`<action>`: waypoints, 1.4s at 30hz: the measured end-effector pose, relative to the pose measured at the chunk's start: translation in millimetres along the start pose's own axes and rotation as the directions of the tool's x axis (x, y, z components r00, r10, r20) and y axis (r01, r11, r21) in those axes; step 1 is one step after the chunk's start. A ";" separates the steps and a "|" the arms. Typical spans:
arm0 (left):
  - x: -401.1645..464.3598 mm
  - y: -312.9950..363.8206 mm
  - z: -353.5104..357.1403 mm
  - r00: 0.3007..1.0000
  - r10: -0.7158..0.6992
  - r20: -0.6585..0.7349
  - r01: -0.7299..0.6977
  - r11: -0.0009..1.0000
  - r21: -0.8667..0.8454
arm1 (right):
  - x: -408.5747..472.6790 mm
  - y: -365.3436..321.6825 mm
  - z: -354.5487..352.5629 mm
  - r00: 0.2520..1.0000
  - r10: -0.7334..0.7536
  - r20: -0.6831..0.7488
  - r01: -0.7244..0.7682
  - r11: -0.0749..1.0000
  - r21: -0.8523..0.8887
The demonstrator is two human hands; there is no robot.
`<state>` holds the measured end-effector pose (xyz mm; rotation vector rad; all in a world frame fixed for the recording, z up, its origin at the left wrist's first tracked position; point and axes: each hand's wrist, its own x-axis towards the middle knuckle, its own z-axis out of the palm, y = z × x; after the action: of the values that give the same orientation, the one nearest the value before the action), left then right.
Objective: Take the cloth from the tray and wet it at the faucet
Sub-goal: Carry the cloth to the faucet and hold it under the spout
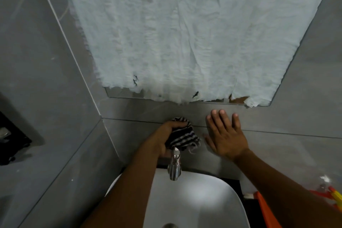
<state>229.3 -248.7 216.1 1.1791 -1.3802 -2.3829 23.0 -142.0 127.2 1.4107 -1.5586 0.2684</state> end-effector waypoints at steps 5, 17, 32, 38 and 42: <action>-9.5 -7.0 29.2 0.895 0.310 -0.319 0.136 0.493 0.859 | 0.9 0.2 -0.7 1.000 0.015 -0.002 -0.015 1.000 0.011; -62.1 -94.1 20.3 0.697 0.614 -0.371 0.004 0.515 0.857 | -2.9 0.2 6.7 1.000 0.012 0.024 -0.012 1.000 -0.006; -29.8 -92.6 -3.4 0.823 0.514 -0.241 -0.331 0.780 0.532 | -1.7 -1.0 1.1 0.998 0.007 0.067 -0.008 1.000 0.013; -52.6 -144.4 -2.9 0.820 0.474 -0.320 -0.378 0.869 0.320 | 6.1 -38.7 -39.0 0.922 0.228 0.312 -0.284 0.947 0.147; -55.6 -171.5 -5.9 0.836 0.442 -0.325 -0.318 0.873 0.369 | -8.3 -111.2 -107.8 0.493 0.295 0.818 -0.869 0.140 0.474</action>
<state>313.3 -129.0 110.6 1.2229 -1.6745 -1.5846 170.4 -93.8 127.1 1.4916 -2.7527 1.5714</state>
